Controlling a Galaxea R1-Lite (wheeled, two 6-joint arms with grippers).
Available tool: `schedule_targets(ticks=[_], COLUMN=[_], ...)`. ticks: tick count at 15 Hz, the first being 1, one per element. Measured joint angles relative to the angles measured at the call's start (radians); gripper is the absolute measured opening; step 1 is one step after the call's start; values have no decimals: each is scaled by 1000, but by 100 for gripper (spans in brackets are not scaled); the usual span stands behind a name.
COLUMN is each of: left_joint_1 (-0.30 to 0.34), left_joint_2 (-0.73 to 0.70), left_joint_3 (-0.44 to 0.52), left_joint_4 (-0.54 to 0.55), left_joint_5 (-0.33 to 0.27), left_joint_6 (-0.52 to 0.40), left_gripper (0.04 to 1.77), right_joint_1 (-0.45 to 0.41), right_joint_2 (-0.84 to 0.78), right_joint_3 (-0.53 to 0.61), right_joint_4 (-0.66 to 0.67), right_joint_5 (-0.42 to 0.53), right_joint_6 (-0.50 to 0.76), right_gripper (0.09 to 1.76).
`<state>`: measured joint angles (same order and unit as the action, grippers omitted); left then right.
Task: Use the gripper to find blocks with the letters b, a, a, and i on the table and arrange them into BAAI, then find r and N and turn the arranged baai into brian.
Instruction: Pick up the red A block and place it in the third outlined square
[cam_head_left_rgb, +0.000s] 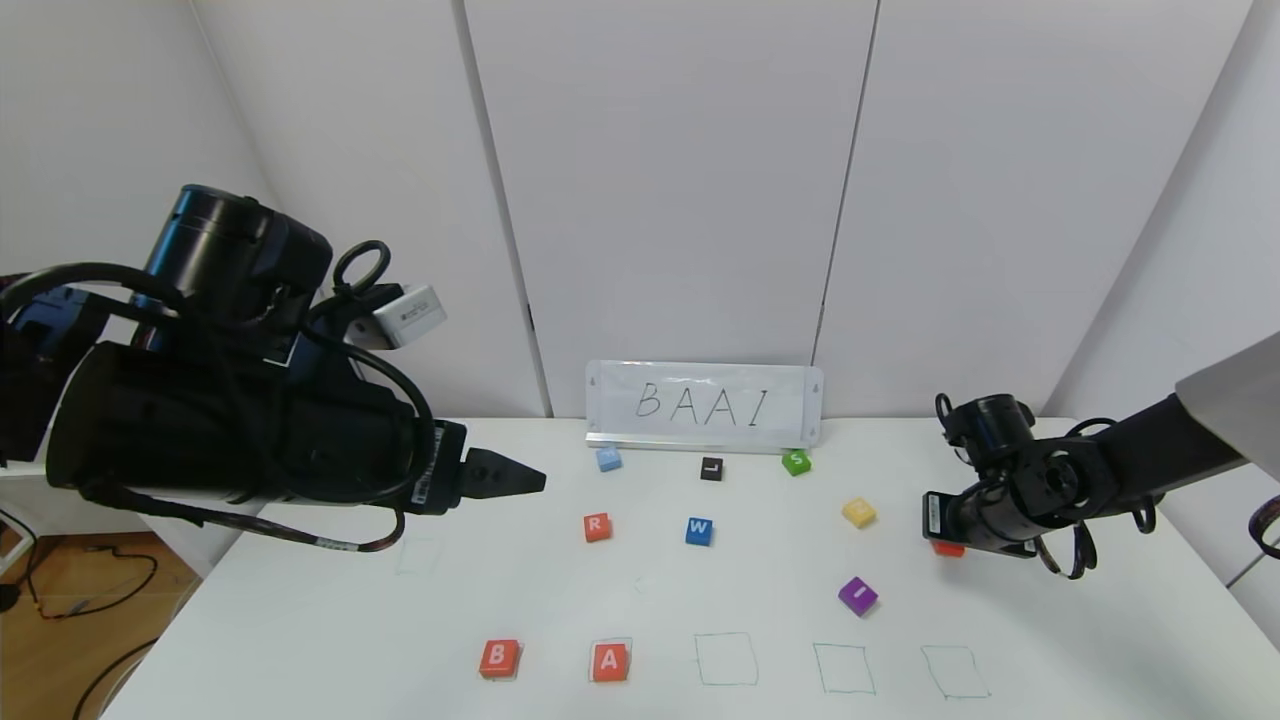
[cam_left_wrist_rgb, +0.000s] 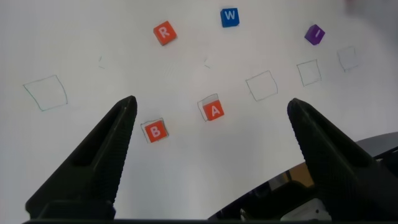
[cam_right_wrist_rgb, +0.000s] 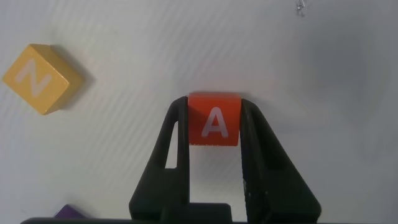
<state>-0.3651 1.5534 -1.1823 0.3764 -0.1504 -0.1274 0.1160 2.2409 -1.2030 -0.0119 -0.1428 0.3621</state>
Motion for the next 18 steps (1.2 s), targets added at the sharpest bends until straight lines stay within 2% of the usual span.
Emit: schedule_targets(ticks=[10,13,18], left_joint_1=[-9,-9,-18], left_joint_2=[5,4,-8], left_joint_3=[9,9,9], left_joint_4=[0,-1,0], left_joint_5=[0,0,4], left_joint_6=[13,13,13], left_gripper=[172,172,172], right_joint_1=[17,74,256], right_joint_2=[-52,-98,-169], right_joint_3=[13,21,26], right_joint_4=[28,68,133], right_joint_5=[-1,-16,-79], right_joint_6=[-3,2,58], right_gripper=[53,53,53])
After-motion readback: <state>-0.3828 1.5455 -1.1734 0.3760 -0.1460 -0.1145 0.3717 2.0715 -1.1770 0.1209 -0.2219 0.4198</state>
